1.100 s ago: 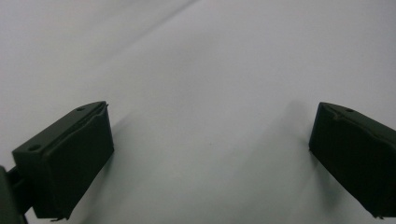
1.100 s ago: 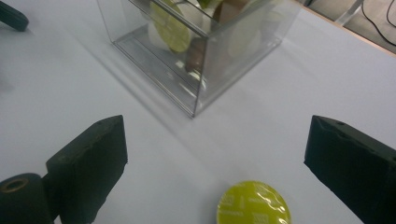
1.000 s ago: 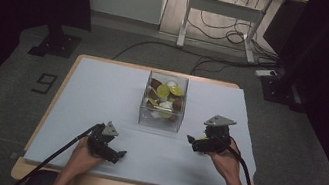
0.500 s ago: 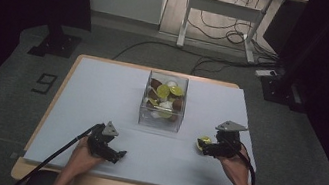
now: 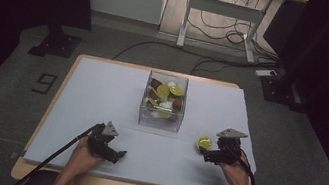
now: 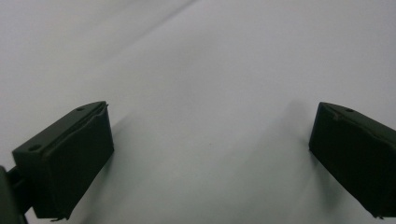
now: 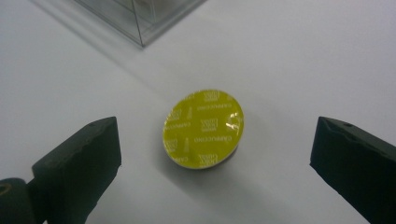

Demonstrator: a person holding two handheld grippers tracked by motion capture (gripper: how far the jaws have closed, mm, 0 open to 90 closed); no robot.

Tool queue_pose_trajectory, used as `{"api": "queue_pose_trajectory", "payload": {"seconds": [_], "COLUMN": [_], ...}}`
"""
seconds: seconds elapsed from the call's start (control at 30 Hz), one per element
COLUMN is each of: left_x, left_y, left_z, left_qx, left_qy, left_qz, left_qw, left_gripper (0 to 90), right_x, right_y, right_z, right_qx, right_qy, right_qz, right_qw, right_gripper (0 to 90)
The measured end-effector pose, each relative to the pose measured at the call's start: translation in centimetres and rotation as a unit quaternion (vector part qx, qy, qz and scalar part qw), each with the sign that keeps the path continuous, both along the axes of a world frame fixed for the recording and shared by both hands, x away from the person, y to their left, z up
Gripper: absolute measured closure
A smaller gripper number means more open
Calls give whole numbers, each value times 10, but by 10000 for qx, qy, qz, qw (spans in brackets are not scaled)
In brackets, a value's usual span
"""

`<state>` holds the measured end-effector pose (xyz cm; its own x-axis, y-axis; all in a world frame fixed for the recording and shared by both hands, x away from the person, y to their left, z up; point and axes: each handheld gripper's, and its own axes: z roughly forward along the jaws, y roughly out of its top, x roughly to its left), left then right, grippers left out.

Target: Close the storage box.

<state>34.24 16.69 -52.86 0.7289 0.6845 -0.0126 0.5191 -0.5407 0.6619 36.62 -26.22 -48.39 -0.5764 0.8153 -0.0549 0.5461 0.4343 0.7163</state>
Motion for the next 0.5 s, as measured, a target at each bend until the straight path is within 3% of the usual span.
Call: {"api": "queue_pose_trajectory", "payload": {"seconds": [0.5], "left_x": [0], "left_y": [0], "left_z": [0], "left_qx": [3], "left_qy": [4], "left_qz": [-1], "left_qw": [10000], "left_gripper": [0], "right_x": [4], "right_y": [0], "right_z": [-31], "right_qx": [-200], "right_qy": [375], "right_qz": [29], "right_qw": [9991], "right_gripper": [0]}}
